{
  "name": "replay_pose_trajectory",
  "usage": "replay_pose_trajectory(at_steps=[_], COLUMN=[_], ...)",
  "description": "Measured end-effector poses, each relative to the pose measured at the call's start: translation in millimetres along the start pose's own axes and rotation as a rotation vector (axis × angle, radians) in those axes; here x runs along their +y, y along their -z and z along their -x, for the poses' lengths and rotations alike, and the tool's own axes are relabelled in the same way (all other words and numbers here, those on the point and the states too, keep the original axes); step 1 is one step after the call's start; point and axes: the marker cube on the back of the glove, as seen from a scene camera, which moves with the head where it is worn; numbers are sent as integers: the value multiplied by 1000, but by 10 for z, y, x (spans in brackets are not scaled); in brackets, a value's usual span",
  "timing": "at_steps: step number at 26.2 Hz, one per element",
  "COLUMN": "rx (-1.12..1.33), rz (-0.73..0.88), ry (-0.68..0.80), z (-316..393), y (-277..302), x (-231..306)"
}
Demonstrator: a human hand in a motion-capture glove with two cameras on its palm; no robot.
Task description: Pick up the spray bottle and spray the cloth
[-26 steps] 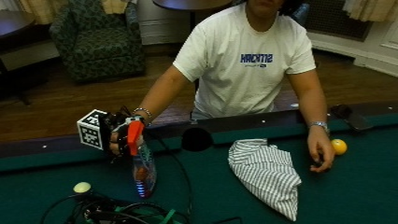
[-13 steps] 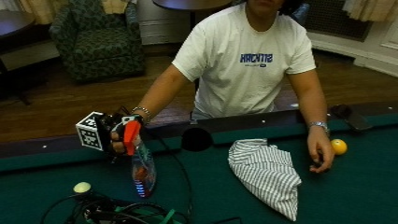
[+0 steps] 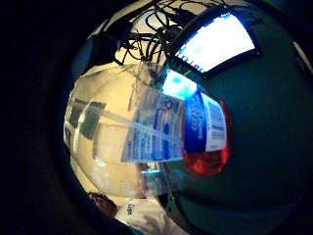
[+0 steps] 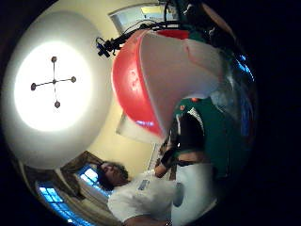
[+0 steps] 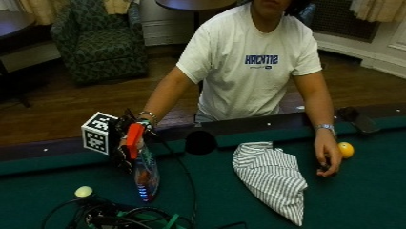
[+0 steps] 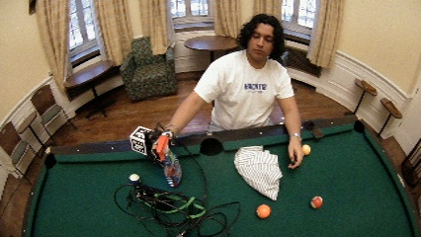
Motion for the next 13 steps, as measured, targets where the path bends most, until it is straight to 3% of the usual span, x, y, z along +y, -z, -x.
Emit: replay_pose_trajectory(at_steps=[6,13], rx=[70,79], rz=[-38,-190], ry=[-20,-145], z=[36,-251], y=[-90,-15], x=[-143,-81])
